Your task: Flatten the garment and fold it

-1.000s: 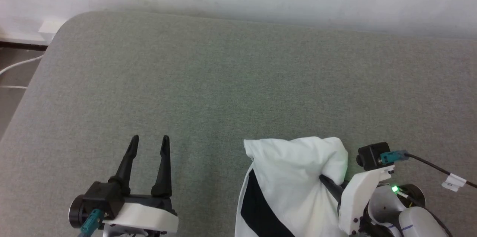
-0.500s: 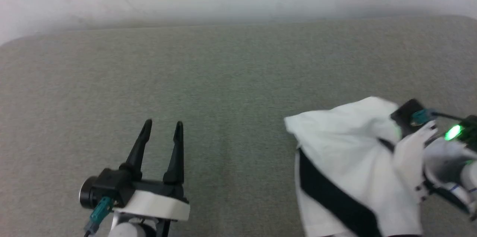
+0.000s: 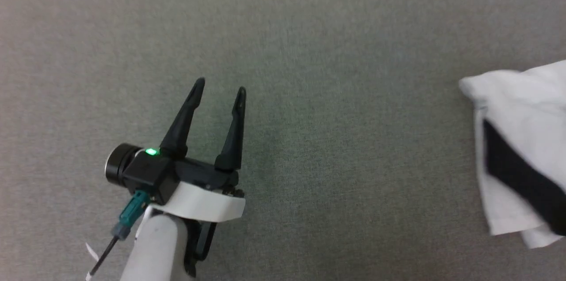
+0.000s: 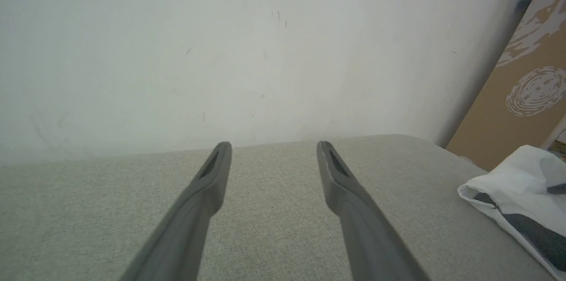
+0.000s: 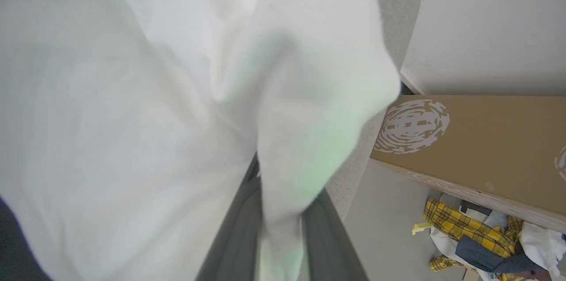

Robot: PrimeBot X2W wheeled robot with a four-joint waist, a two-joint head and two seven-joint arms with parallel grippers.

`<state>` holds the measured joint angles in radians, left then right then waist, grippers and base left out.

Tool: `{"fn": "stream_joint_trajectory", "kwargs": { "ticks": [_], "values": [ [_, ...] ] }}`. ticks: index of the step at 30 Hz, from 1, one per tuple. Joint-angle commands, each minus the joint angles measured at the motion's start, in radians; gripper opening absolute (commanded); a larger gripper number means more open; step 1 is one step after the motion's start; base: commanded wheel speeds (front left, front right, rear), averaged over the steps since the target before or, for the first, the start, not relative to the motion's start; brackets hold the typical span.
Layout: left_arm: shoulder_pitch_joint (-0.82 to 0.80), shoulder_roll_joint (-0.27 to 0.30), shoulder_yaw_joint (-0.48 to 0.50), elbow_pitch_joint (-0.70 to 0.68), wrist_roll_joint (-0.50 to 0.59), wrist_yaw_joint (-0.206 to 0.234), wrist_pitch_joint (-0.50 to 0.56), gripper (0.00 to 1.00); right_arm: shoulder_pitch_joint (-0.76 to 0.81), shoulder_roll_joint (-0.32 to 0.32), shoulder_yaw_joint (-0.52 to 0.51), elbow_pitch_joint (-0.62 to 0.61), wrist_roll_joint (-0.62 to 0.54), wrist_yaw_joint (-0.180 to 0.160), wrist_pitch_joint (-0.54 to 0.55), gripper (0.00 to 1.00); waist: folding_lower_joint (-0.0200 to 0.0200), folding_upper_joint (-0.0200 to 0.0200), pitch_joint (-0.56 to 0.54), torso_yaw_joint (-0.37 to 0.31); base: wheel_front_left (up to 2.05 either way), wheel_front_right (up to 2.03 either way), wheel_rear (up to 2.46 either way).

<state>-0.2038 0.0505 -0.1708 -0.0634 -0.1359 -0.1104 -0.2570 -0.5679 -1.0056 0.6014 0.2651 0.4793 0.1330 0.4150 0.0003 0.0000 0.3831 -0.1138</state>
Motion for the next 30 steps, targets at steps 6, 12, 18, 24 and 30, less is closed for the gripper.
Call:
{"fn": "stream_joint_trajectory", "kwargs": {
  "ticks": [6, 12, 18, 24, 30],
  "values": [
    [-0.041, 0.0, -0.007, -0.015, 0.022, -0.011, -0.005, 1.0, -0.041, -0.049, 0.0, 0.178, -0.006, -0.002, -0.107, 0.0, -0.0003, 0.0, 0.14, 0.023, 0.0, 0.0, 0.0],
    [-0.053, 0.0, 0.0, -0.024, 0.031, -0.014, -0.005, 1.0, -0.082, -0.077, -0.047, 0.335, -0.026, -0.002, -0.221, 0.0, -0.0003, 0.0, 0.178, 0.039, 0.0, 0.0, 0.0],
    [-0.067, 0.004, 0.006, -0.022, 0.034, -0.017, -0.005, 1.0, -0.143, -0.051, -0.088, 0.458, -0.072, -0.002, -0.303, 0.0, -0.0003, 0.0, 0.195, 0.044, 0.0, 0.0, 0.0],
    [-0.069, 0.004, 0.009, -0.009, 0.033, -0.018, -0.005, 1.0, -0.171, 0.001, -0.123, 0.574, -0.128, -0.002, -0.348, 1.0, -0.0003, 0.0, 0.179, 0.046, 0.0, 0.0, 0.0],
    [-0.042, 0.003, 0.029, 0.011, 0.023, -0.019, -0.005, 1.0, -0.2, 0.041, -0.135, 0.629, -0.168, -0.002, -0.361, 1.0, -0.0003, 0.0, 0.093, 0.035, 0.0, 0.0, 0.0]
  ]
}}
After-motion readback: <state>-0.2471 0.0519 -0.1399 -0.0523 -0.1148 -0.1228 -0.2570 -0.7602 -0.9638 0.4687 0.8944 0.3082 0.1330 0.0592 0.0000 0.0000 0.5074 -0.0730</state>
